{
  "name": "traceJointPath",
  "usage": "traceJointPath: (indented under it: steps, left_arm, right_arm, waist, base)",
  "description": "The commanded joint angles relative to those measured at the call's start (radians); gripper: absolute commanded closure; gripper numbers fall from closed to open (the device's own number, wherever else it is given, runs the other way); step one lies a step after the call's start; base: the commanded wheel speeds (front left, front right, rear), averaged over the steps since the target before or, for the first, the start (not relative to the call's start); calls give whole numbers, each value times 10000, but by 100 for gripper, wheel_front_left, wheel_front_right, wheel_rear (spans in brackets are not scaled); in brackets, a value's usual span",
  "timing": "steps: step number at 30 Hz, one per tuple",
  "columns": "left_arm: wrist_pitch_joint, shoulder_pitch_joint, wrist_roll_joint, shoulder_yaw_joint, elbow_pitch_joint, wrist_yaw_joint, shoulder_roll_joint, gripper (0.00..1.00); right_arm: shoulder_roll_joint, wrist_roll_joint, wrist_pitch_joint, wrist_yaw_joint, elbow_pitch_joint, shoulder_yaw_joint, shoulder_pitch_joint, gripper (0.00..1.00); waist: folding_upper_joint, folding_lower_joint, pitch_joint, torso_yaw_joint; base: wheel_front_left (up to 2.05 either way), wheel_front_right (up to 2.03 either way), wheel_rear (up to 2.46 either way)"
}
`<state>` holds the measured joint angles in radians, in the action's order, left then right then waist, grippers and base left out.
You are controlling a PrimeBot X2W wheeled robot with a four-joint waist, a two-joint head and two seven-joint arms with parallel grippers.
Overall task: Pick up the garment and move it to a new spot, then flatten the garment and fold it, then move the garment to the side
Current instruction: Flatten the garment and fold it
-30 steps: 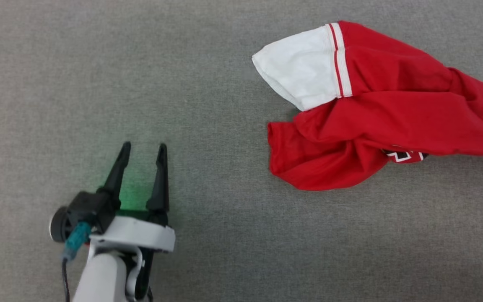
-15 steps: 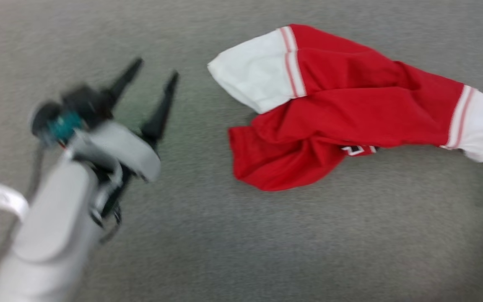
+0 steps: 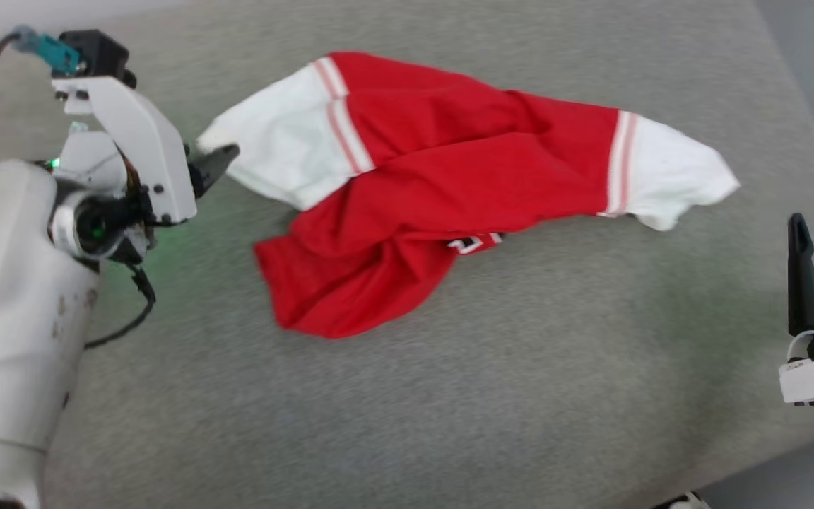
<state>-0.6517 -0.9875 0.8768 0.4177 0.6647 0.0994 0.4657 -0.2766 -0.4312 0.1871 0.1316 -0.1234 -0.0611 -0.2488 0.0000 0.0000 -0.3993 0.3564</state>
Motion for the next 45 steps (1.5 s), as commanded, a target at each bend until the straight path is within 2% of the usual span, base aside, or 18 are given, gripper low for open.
traceJointPath:
  steps: [1,5,8,9,10,11,20,28,36,40,41,42,43,45]
  left_arm:
    - [-209,-181,34,31,96,-43,16,0]
    - [-1367,-731,-25,310,767,-358,34,0]
    - [-1762,-927,38,456,1043,-285,-104,0]
    - [-1746,-958,101,432,1089,-245,-168,23]
    - [-1687,-980,94,466,1100,-184,-203,55]
    - [-1584,-990,70,478,1111,-137,-188,100]
    - [107,-495,250,19,1058,98,164,100]
    - [590,604,715,-346,456,203,650,100]
    - [658,1864,535,-445,-814,-423,1457,100]
    - [888,2398,722,-634,-1451,-670,1473,100]
    - [1046,2480,723,-713,-1611,-757,1479,91]
    - [1181,2584,727,-760,-1738,-809,1461,49]
    - [1305,2725,685,-767,-1871,-840,1459,0]
    - [1665,2963,496,-802,-2141,-952,1532,0]
  right_arm:
    - [59,-36,-14,-18,77,17,96,0]
    - [112,-4,-70,-18,243,96,122,0]
    - [158,103,-75,-18,310,114,102,0]
    - [167,107,-82,-18,330,96,121,0]
    - [166,132,-89,-18,351,56,143,0]
    - [165,170,-107,-18,387,25,165,0]
    - [-117,399,-378,-18,691,-20,187,0]
    - [-387,541,-824,-18,1091,-108,292,0]
    - [-458,595,-1169,-18,1431,-236,453,0]
    - [-486,590,-1332,-18,1484,-233,558,0]
    - [-501,588,-1362,-16,1481,-203,541,0]
    - [-528,580,-1429,-18,1478,-163,510,0]
    - [-559,555,-1485,-18,1463,-119,493,0]
    - [-690,542,-1613,-18,1413,-55,462,0]
  waist:
    - [0,0,-80,608]
    - [0,0,-174,831]
    - [0,0,-192,878]
    - [0,0,-184,859]
    - [0,0,-165,808]
    - [0,0,-140,738]
    - [0,0,270,-466]
    - [0,0,614,-1620]
    - [0,0,735,-2057]
    - [0,0,750,-2171]
    - [0,0,762,-2200]
    - [0,0,770,-2227]
    - [0,0,787,-2257]
    - [0,0,817,-2341]
  base:
    - [0,0,0]
    - [0,0,0]
    - [0,0,0]
    - [0,0,0]
    - [0,0,0]
    - [0,0,0]
    - [0,0,0]
    - [0,0,0]
    - [0,0,0]
    - [0,0,0]
    - [0,0,0]
    - [0,0,0]
    - [0,0,0]
    - [0,0,0]
